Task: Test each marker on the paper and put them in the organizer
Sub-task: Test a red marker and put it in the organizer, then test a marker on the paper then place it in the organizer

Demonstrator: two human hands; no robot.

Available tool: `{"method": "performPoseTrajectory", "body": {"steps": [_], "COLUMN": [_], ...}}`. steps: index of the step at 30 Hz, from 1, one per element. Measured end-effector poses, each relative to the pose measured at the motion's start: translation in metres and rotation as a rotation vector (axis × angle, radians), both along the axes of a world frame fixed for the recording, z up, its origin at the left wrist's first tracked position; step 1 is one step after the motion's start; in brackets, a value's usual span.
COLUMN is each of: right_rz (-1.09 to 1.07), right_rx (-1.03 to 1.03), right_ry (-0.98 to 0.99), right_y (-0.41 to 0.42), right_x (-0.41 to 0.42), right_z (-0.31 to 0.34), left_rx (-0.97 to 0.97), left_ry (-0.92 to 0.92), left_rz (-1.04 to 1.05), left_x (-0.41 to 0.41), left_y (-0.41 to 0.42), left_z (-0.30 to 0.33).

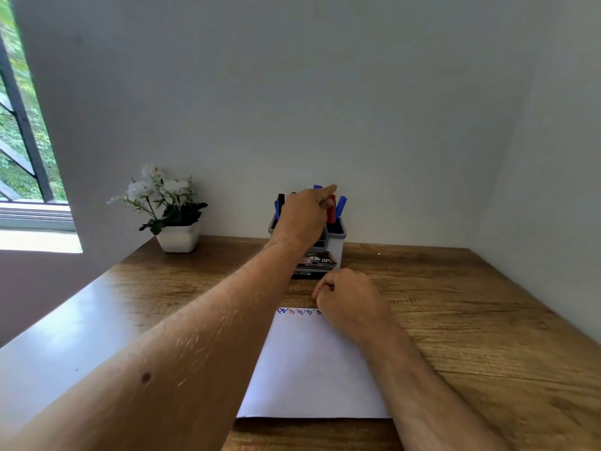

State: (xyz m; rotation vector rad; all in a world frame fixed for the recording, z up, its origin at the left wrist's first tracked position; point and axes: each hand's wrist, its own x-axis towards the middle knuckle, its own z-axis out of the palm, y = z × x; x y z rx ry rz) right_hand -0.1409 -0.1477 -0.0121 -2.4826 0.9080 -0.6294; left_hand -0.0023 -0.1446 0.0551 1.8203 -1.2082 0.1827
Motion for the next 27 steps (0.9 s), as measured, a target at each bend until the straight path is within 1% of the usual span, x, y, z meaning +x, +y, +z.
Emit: {"method": "performPoseTrajectory", "body": {"steps": [2, 4, 7, 11, 13, 15, 22, 27], "right_rz": [0.000, -0.003, -0.004, 0.014, 0.028, 0.032, 0.030, 0.031], "right_rx": [-0.009, -0.015, -0.020, -0.021, -0.021, -0.025, -0.026, -0.002], "right_ry": [-0.004, -0.005, 0.009, 0.021, 0.026, 0.031, 0.022, 0.035], "right_y": [0.000, 0.001, 0.001, 0.001, 0.001, 0.001, -0.001, -0.001], "right_x": [0.000, -0.001, -0.001, -0.003, -0.004, -0.004, -0.002, -0.001], "right_z": [0.000, 0.000, -0.001, -0.001, -0.002, -0.002, -0.004, -0.002], "left_rx": [0.084, 0.104, 0.024, -0.181, -0.199, -0.147, 0.149, 0.433], "left_ry": [-0.065, -0.063, -0.027, 0.077, 0.131, 0.117, -0.133, -0.223], "left_rz": [0.022, 0.054, 0.102, 0.069, 0.049, 0.052, 0.143, 0.154], "left_x": [0.003, 0.004, 0.002, -0.011, -0.015, -0.015, 0.004, 0.011], "left_y": [0.001, 0.004, 0.017, 0.042, 0.057, 0.071, 0.095, 0.090], "left_z": [0.000, 0.001, -0.001, -0.011, -0.021, -0.034, -0.053, -0.059]}}
